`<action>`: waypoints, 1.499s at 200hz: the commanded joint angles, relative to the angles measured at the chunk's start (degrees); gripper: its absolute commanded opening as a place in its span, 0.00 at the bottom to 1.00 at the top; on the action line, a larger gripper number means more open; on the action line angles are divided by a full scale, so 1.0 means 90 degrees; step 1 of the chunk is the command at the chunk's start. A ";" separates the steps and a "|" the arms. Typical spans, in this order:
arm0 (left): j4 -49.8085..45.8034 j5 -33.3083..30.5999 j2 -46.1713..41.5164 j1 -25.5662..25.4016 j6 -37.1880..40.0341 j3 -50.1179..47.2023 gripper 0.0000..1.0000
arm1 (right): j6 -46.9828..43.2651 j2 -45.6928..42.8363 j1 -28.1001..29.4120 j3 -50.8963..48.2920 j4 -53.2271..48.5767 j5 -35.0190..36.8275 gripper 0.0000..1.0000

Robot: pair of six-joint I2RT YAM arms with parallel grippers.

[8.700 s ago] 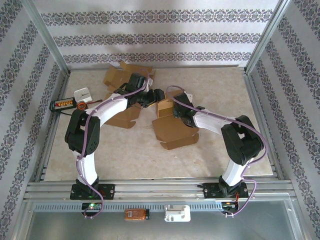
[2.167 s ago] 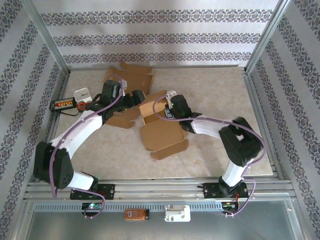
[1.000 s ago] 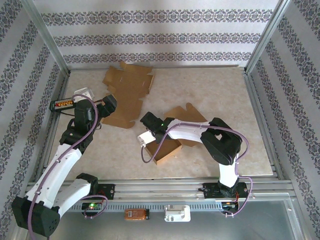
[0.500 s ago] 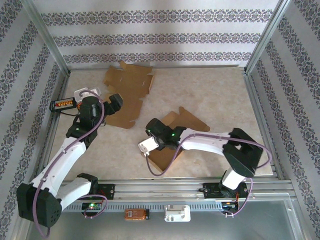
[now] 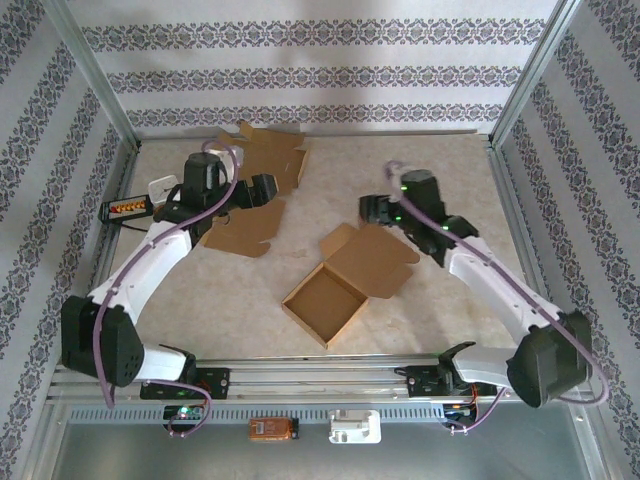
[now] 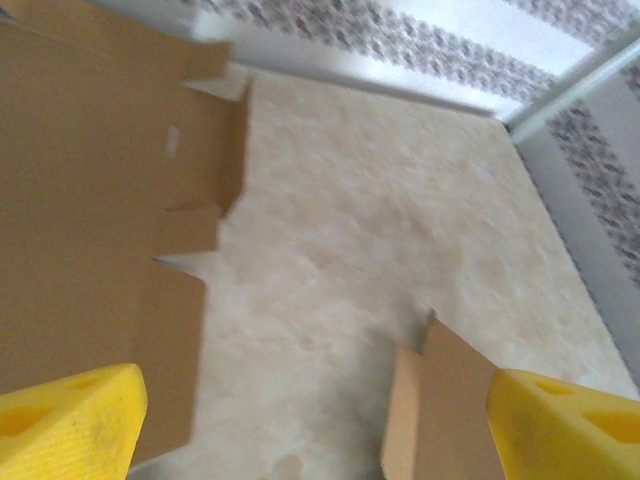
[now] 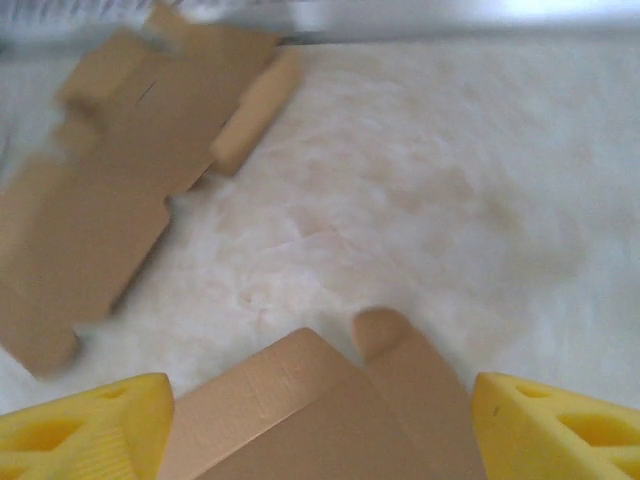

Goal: Fold the paper box

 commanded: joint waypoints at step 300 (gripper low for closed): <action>-0.2112 0.1358 0.2894 -0.0762 0.0368 0.1679 1.00 | 0.1213 -0.0959 -0.0817 -0.2635 0.1398 -0.1584 0.04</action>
